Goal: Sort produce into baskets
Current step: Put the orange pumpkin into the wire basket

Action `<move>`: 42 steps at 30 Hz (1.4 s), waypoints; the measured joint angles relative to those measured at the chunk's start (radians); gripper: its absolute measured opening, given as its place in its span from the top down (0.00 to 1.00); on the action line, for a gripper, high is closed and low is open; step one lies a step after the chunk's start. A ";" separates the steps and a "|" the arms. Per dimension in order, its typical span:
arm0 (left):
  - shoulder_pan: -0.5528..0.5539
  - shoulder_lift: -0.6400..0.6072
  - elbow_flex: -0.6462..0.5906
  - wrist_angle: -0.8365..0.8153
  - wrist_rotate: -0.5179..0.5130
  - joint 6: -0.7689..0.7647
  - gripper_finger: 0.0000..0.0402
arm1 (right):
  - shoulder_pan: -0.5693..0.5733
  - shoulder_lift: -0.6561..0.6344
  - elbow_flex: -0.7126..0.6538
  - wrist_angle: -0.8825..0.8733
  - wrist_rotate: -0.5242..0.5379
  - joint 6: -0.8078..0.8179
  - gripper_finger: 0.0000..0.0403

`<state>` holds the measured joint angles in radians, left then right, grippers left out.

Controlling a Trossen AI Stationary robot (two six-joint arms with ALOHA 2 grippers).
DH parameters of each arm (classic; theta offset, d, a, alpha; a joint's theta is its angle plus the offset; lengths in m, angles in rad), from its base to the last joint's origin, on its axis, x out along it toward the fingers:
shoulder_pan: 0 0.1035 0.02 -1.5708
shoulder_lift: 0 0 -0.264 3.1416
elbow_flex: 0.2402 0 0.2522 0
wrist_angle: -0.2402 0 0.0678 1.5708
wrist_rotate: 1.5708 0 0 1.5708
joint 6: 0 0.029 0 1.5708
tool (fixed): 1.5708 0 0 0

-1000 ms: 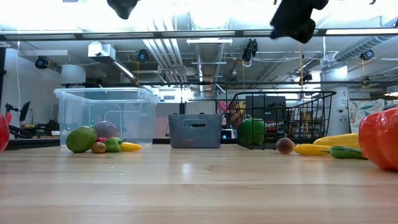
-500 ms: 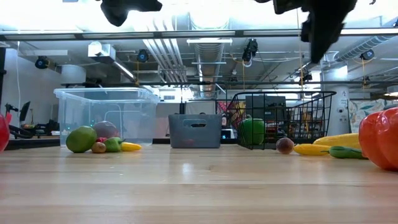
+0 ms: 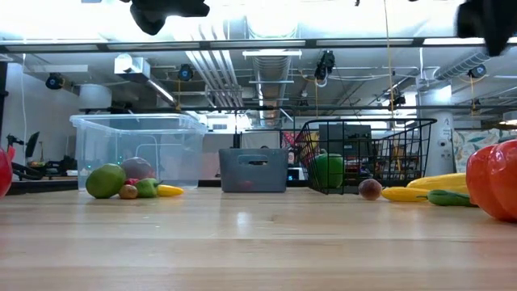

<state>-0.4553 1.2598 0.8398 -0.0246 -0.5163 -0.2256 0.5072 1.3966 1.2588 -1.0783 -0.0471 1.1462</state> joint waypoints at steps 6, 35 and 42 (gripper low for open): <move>0.000 0.000 0.000 0.000 0.000 0.004 0.75 | 0.019 0.022 -0.004 0.003 -0.093 0.111 0.34; 0.004 0.001 -0.001 0.001 -0.001 0.040 0.75 | 0.018 0.139 -0.003 0.047 0.019 0.420 0.13; 0.005 0.001 -0.003 -0.001 -0.001 0.041 0.75 | 0.018 0.177 -0.003 0.047 0.003 0.452 0.13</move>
<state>-0.4507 1.2606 0.8368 -0.0254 -0.5171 -0.1848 0.5251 1.5733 1.2556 -1.0313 -0.0444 1.5982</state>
